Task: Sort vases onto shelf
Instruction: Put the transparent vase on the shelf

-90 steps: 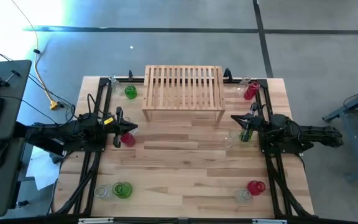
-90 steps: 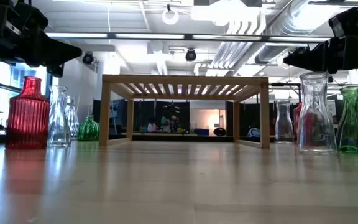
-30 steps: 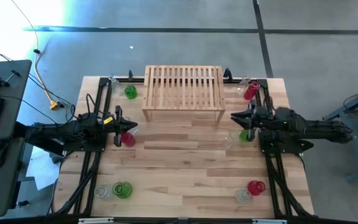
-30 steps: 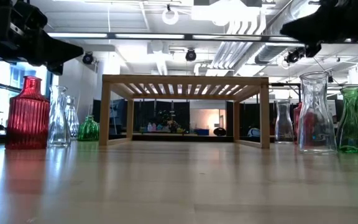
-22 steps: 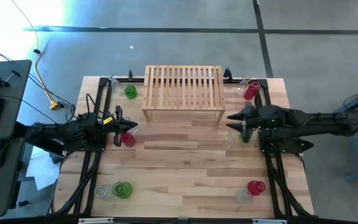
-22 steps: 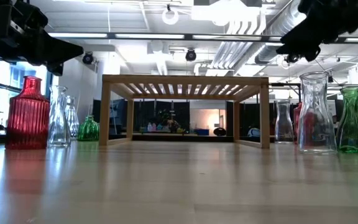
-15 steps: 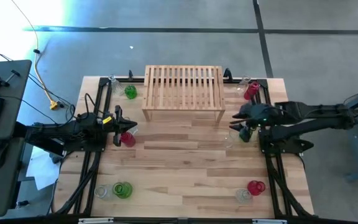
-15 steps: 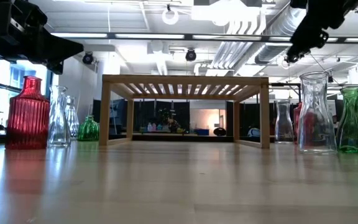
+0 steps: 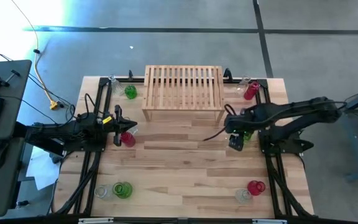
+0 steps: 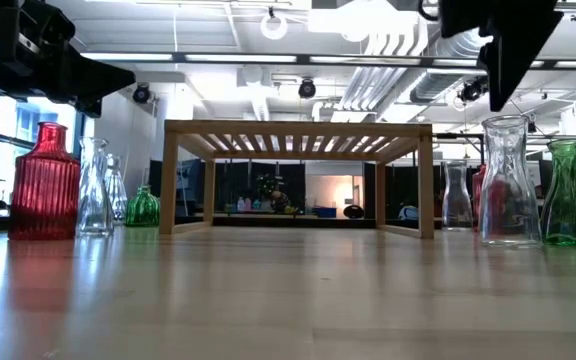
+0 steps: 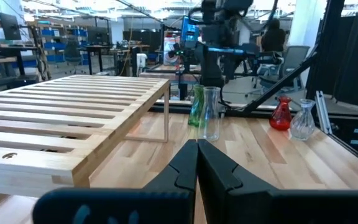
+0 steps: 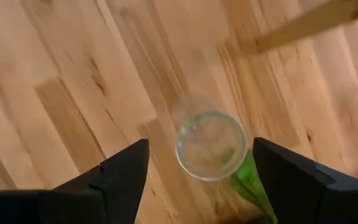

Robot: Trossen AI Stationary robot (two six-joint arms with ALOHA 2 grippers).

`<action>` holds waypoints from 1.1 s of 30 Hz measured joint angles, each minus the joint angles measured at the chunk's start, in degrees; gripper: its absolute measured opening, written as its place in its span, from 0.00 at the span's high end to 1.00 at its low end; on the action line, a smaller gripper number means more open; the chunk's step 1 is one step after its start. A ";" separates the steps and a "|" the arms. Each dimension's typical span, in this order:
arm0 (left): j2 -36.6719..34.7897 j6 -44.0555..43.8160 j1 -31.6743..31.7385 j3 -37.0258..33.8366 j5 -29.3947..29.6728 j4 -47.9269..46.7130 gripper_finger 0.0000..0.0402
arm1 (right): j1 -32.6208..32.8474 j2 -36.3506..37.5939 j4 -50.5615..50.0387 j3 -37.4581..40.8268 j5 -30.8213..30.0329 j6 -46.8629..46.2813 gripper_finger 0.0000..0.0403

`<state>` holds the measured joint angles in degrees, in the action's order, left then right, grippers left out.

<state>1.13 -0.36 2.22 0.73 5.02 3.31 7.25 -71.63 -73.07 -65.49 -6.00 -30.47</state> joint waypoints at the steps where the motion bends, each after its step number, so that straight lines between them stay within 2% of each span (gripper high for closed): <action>1: 0.00 0.00 0.00 -0.02 0.00 0.00 1.00 | 0.00 -0.77 -0.40 -0.01 0.03 -0.46 0.32; 22: -0.02 0.05 0.00 0.00 0.11 -0.04 1.00 | -0.13 -8.66 -1.71 -0.01 0.36 -0.60 0.33; 26: -0.02 0.11 0.00 0.00 0.11 -0.04 1.00 | -0.15 -9.69 -1.95 0.01 0.55 -0.56 0.39; 33: -0.01 0.00 0.00 0.00 0.11 -0.05 1.00 | -0.57 -9.71 -1.91 -0.01 0.70 -4.09 0.56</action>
<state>1.12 -0.36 2.22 0.73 5.13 3.26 6.68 -81.34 -74.98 -65.49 -5.30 -34.56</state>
